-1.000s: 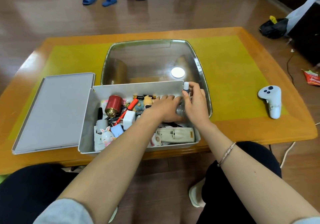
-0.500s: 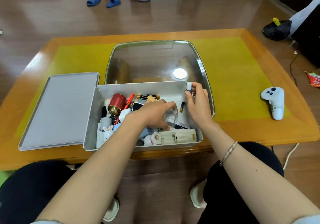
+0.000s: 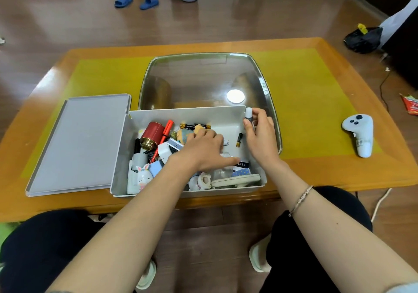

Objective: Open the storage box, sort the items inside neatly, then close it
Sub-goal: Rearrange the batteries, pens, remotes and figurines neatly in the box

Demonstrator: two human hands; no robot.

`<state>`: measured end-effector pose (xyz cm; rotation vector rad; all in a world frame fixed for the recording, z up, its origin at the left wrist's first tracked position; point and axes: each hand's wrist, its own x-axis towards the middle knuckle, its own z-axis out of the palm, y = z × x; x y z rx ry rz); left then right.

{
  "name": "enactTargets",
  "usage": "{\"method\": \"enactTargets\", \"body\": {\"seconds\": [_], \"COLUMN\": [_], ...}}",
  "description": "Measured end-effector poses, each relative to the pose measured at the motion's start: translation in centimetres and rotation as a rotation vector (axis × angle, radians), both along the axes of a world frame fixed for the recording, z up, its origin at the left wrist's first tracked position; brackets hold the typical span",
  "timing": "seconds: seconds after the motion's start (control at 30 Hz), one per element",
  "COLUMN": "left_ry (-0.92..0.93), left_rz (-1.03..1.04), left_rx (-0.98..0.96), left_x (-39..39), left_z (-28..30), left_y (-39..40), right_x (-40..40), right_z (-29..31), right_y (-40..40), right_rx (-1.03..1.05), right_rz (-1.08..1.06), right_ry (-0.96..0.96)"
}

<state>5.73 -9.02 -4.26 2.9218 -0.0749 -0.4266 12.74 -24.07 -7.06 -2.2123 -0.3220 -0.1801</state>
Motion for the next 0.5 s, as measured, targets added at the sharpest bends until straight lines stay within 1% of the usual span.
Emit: {"method": "enactTargets", "body": {"seconds": [0.03,0.1,0.17,0.23,0.3,0.43,0.5], "left_ry": [0.009,0.107,0.182,0.202,0.248,0.42,0.453], "left_rz": [-0.03,-0.056,-0.012,0.024,0.005,-0.015,-0.038], "left_rx": [-0.017,-0.063,-0.117,-0.147,-0.145,-0.112,-0.089], "left_x": [0.5,2.1,4.1,5.8,6.6,6.5,6.2], "left_z": [-0.2,-0.5,-0.9,-1.4,-2.0,-3.0,-2.8], "left_y": [-0.1,-0.5,-1.2,-2.1,-2.9,-3.1,-2.9], "right_x": [0.0,0.0,0.1,0.1,0.1,0.2,0.3], "right_z": [0.0,-0.1,0.0,0.0,-0.1,-0.2,-0.3], "right_y": [0.0,0.0,-0.1,-0.1,0.0,0.0,-0.1], "right_rx": [0.009,0.03,0.057,0.078,0.087,0.078,0.075], "right_rz": [0.0,-0.002,-0.01,-0.014,-0.017,-0.013,-0.004], "right_ry": [-0.002,-0.003,-0.002,-0.005,-0.005,-0.018,-0.017]}}
